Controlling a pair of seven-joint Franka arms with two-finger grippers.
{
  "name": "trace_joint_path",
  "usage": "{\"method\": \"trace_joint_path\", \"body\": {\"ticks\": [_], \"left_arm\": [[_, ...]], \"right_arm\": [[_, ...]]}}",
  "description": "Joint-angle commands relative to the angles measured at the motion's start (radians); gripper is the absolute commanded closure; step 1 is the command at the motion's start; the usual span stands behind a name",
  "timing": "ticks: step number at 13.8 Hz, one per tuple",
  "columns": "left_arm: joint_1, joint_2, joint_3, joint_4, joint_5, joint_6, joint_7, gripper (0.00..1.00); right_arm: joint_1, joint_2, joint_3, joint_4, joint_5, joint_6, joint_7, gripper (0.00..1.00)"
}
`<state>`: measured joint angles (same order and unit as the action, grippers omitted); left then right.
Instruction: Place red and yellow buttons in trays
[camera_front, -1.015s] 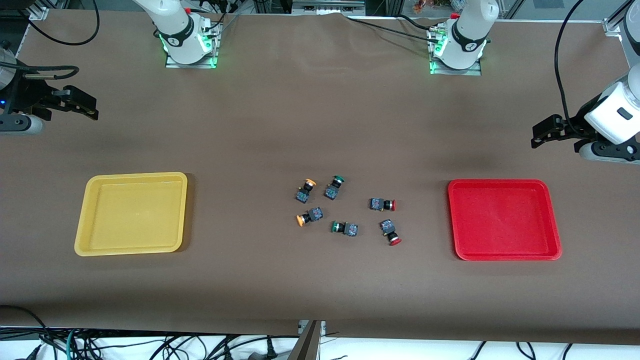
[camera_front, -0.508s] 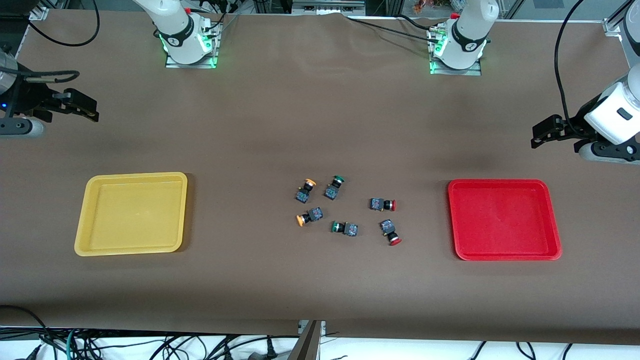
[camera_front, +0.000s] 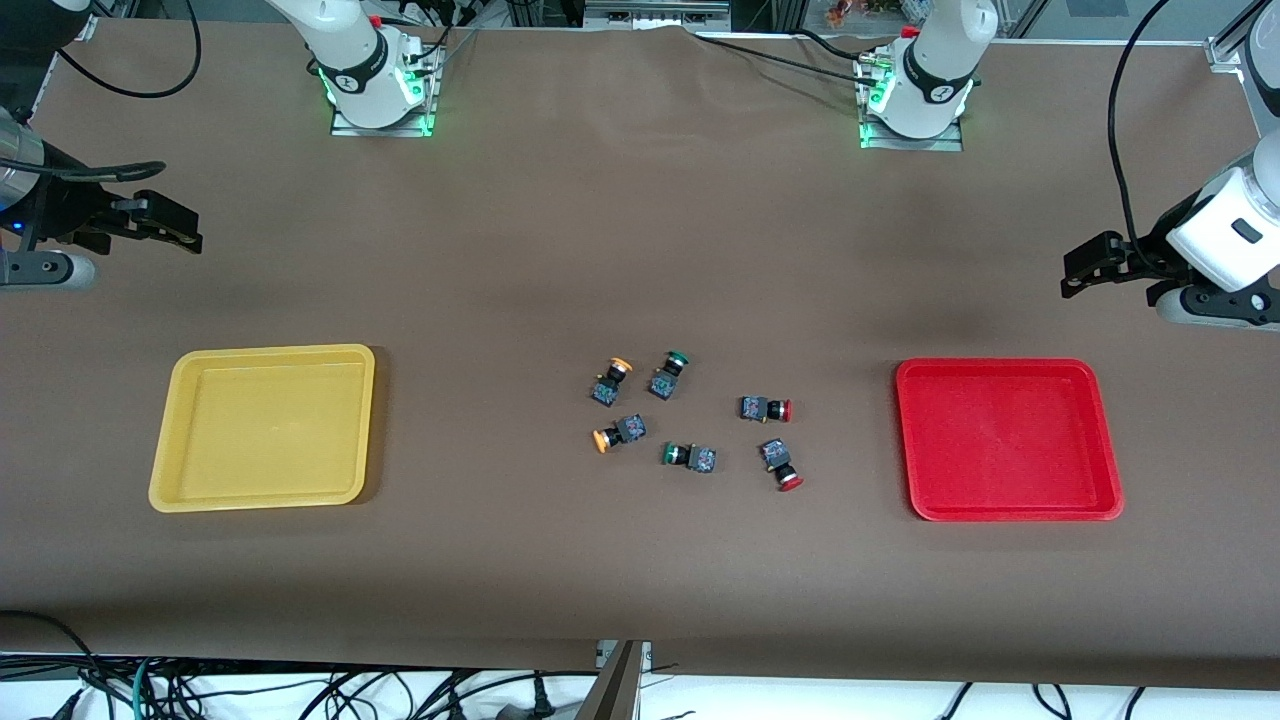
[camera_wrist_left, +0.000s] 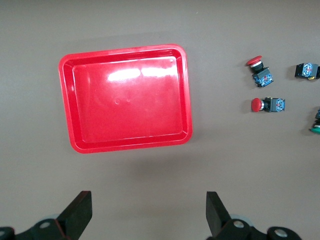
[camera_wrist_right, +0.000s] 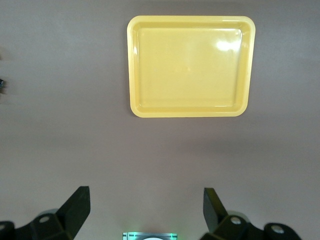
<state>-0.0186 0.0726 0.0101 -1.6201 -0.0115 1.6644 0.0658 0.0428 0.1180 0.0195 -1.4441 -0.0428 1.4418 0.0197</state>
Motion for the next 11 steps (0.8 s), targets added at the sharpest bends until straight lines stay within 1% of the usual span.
{"method": "trace_joint_path", "body": {"ticks": [1,9,11], "left_arm": [[0.008,0.01,-0.002,0.023,-0.007,-0.002,0.022,0.0],[0.009,0.016,-0.002,0.023,-0.008,-0.002,0.022,0.0],[0.008,0.019,-0.002,0.023,-0.008,0.021,0.022,0.0]], "right_arm": [[-0.011,-0.009,0.004,-0.002,0.023,0.008,-0.018,0.0],[-0.021,0.015,0.002,-0.012,0.024,0.006,-0.018,0.0],[-0.015,0.072,0.004,-0.009,0.023,0.009,-0.018,0.0]]}}
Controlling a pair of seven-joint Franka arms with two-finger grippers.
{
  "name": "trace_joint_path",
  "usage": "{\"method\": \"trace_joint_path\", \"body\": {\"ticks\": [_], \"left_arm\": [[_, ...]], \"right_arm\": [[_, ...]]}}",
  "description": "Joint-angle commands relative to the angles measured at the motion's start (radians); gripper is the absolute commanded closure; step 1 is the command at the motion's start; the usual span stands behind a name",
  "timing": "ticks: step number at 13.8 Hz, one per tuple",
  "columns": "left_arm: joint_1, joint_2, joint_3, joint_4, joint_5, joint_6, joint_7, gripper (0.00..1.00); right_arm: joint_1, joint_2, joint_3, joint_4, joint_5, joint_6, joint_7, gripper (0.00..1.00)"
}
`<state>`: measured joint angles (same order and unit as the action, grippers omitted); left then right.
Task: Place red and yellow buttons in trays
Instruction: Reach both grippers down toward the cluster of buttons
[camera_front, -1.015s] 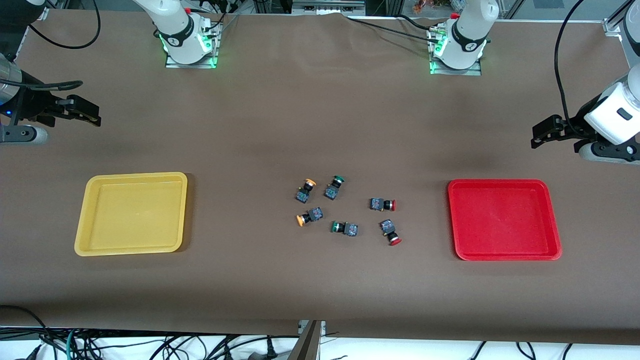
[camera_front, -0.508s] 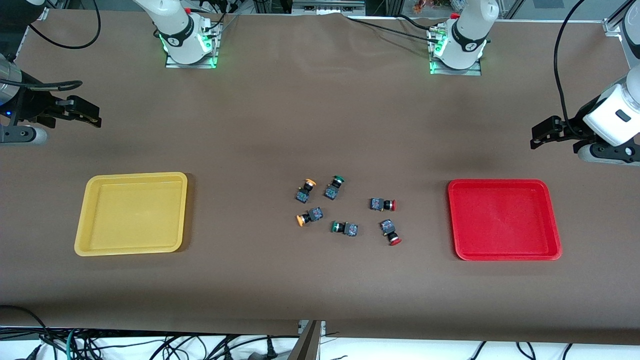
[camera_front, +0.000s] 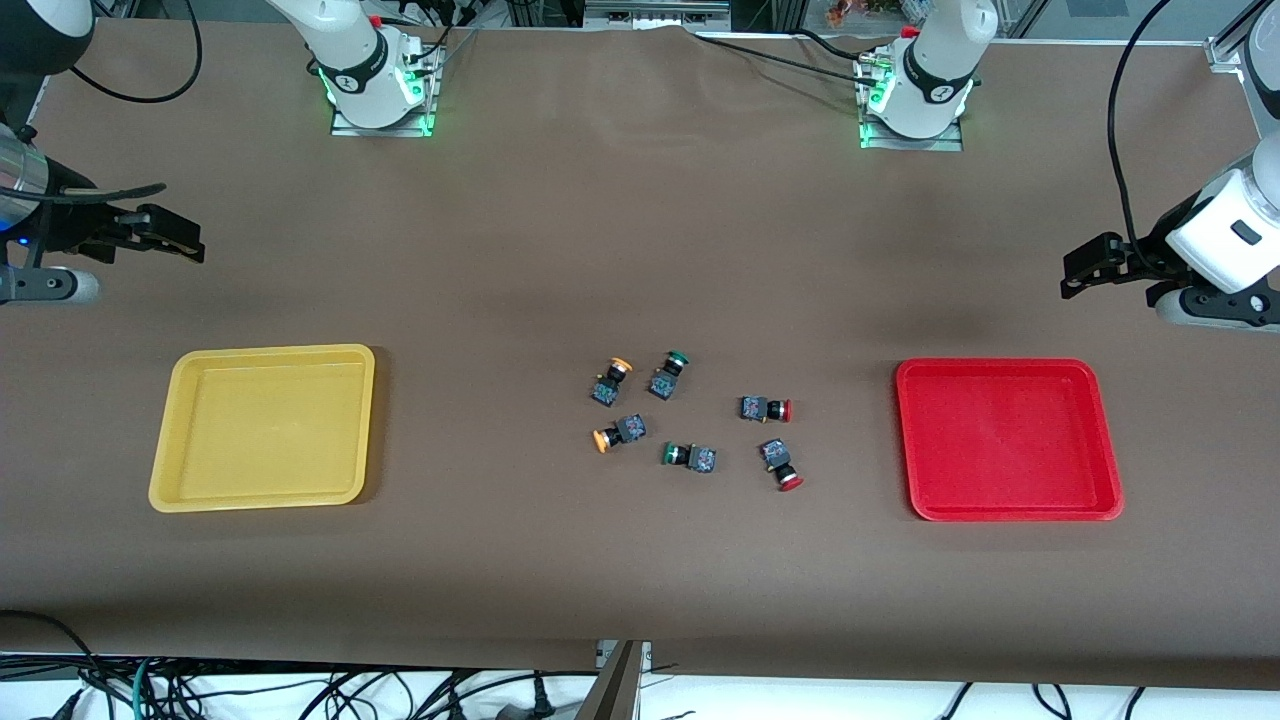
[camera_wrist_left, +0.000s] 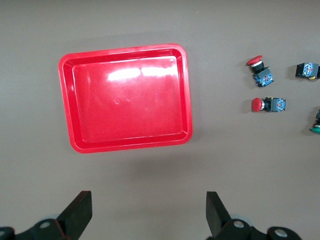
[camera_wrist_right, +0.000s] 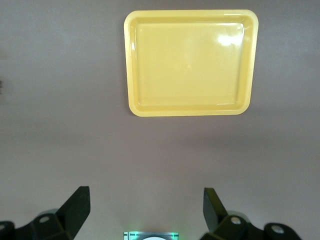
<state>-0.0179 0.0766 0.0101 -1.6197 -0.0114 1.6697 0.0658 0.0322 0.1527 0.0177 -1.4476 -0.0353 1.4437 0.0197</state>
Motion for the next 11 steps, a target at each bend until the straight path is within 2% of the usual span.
{"method": "trace_joint_path", "body": {"ticks": [1,4,7,11], "left_arm": [[0.006,0.023,-0.004,0.026,-0.01,0.022,0.022,0.0],[0.003,0.026,-0.01,0.043,-0.021,0.022,0.022,0.0],[-0.017,0.028,-0.016,0.046,-0.024,0.03,0.017,0.0],[-0.046,0.048,-0.022,0.044,-0.025,0.05,0.008,0.0]], "right_arm": [[-0.008,0.069,0.005,-0.001,0.018,0.007,-0.021,0.0],[-0.003,0.123,0.011,0.0,0.075,0.075,0.009,0.0],[0.009,0.2,0.013,0.0,0.127,0.179,0.13,0.0],[0.116,0.275,0.013,0.0,0.124,0.325,0.357,0.0]]}}
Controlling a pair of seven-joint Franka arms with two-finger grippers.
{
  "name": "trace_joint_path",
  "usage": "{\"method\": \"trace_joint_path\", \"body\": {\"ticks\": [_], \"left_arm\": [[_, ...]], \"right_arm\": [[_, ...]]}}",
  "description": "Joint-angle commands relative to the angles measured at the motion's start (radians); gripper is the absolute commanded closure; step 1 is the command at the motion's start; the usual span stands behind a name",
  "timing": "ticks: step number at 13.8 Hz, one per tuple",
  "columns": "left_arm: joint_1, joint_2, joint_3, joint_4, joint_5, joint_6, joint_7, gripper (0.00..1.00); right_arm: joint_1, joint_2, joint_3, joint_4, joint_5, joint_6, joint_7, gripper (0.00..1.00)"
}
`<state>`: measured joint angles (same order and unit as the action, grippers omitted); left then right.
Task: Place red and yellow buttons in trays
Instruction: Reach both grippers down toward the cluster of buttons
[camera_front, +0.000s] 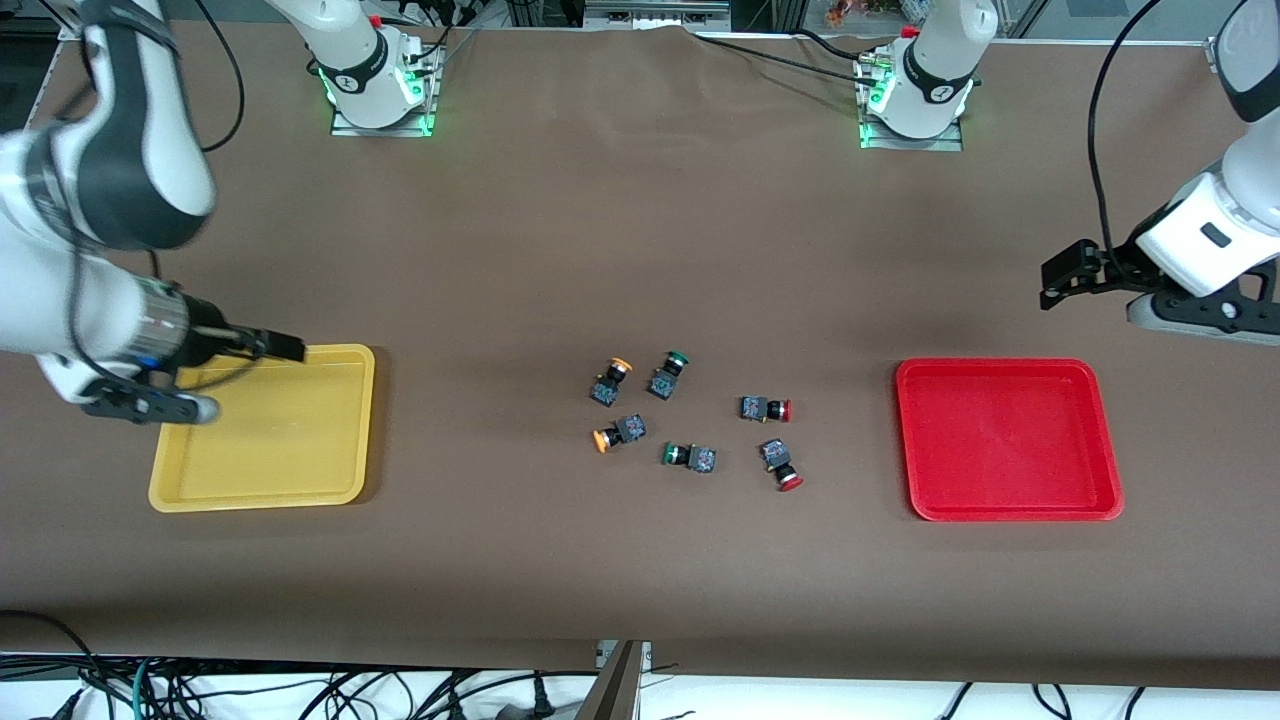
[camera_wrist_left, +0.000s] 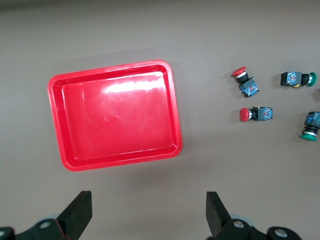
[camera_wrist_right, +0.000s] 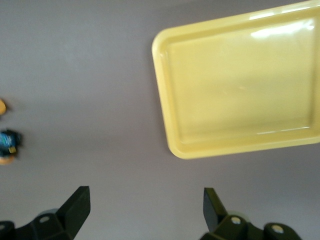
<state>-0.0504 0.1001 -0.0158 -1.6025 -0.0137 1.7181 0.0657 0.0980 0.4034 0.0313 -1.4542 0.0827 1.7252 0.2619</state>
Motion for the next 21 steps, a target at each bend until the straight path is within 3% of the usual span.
{"method": "trace_joint_path", "body": {"ticks": [1,11,18,21], "left_arm": [[-0.025,0.024,0.003,0.029,-0.025,0.001,0.008,0.0],[-0.198,0.102,0.003,0.019,-0.031,0.083,-0.321,0.0],[-0.287,0.191,0.003,0.013,-0.043,0.141,-0.691,0.0],[-0.312,0.22,0.002,0.019,-0.043,0.17,-1.0,0.0]], "right_arm": [[0.077,0.04,-0.001,0.006,0.009,0.075,0.175,0.0],[0.373,0.281,-0.004,0.006,-0.003,0.49,0.753,0.0],[0.494,0.393,-0.01,0.008,-0.008,0.658,0.862,0.0],[0.526,0.434,-0.01,0.008,-0.03,0.699,0.875,0.0]]}}
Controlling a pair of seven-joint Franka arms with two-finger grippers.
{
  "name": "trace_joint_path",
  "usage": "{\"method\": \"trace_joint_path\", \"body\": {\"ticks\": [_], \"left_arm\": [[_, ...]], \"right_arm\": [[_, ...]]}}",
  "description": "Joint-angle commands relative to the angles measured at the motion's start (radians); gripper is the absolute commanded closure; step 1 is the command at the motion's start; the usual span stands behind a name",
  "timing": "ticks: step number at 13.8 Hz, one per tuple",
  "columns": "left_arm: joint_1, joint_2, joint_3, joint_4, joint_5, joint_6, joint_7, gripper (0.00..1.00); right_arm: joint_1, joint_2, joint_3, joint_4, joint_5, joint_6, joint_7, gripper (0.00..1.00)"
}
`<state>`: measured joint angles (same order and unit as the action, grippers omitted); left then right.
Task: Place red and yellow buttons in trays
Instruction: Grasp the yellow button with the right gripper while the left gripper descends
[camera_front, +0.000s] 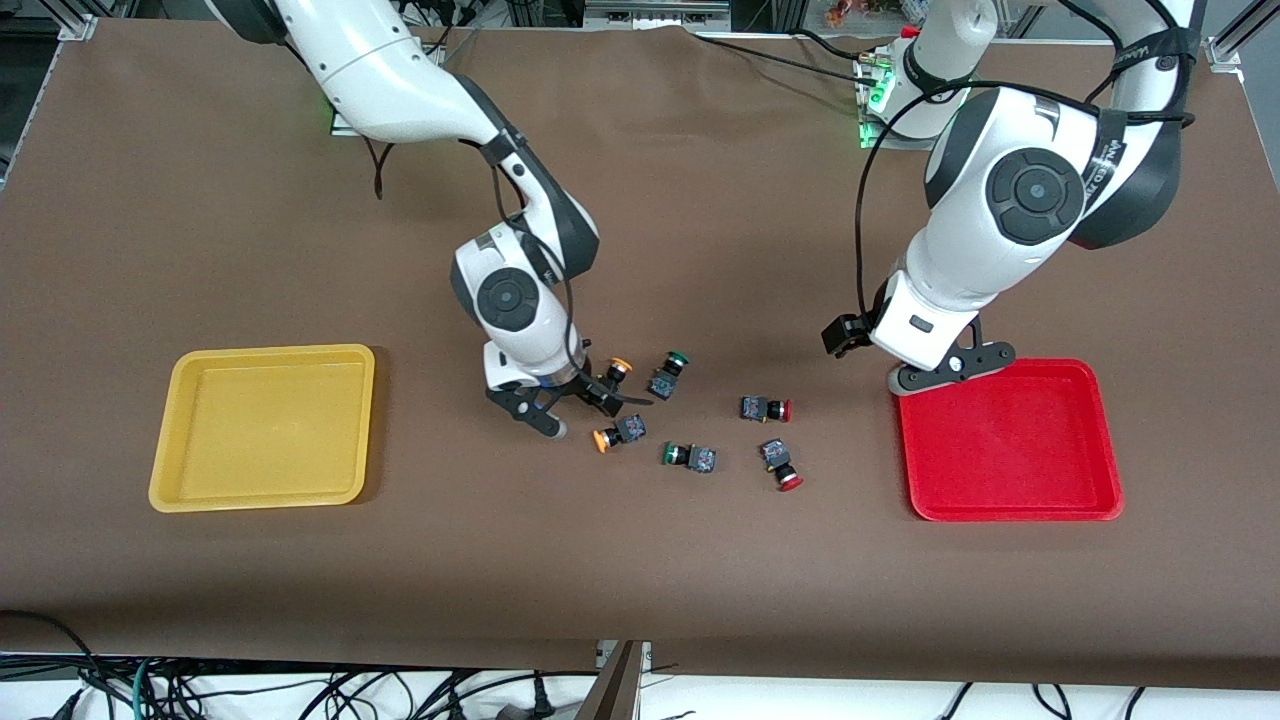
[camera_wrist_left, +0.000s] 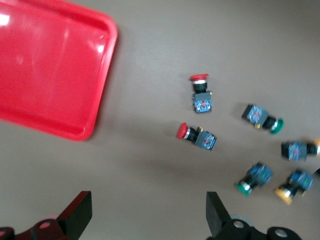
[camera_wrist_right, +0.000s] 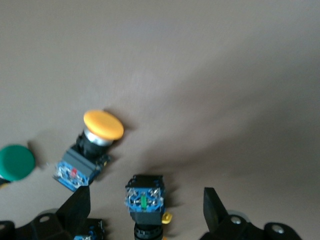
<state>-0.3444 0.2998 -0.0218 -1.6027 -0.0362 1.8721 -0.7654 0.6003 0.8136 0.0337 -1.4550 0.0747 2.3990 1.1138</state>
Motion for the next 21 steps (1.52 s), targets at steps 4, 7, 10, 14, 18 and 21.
{"method": "trace_joint_path", "body": {"ticks": [4,7,10,14,18,21], "left_arm": [[-0.059,0.056,0.0,0.021,-0.03,0.122,-0.696,0.0],[-0.082,0.078,0.002,0.024,-0.031,0.197,-1.09,0.0],[-0.08,0.084,0.0,0.026,-0.044,0.199,-1.315,0.0],[-0.082,0.154,0.0,0.02,-0.045,0.199,-1.37,0.0],[-0.114,0.241,0.0,0.001,-0.054,0.274,-1.37,0.0],[-0.122,0.304,0.0,0.0,-0.054,0.338,-1.368,0.0]], "right_arm": [[0.047,0.039,-0.012,0.008,-0.068,0.025,0.017,0.0],[0.056,0.05,-0.012,0.007,-0.079,0.023,0.018,0.0],[0.056,0.055,-0.012,0.007,-0.078,0.025,0.015,0.31],[0.055,0.055,-0.012,0.007,-0.076,0.025,0.008,0.75],[0.017,0.024,-0.029,0.01,-0.078,0.017,-0.031,0.83],[-0.059,-0.023,-0.031,0.008,-0.07,-0.062,-0.213,0.83]]}}
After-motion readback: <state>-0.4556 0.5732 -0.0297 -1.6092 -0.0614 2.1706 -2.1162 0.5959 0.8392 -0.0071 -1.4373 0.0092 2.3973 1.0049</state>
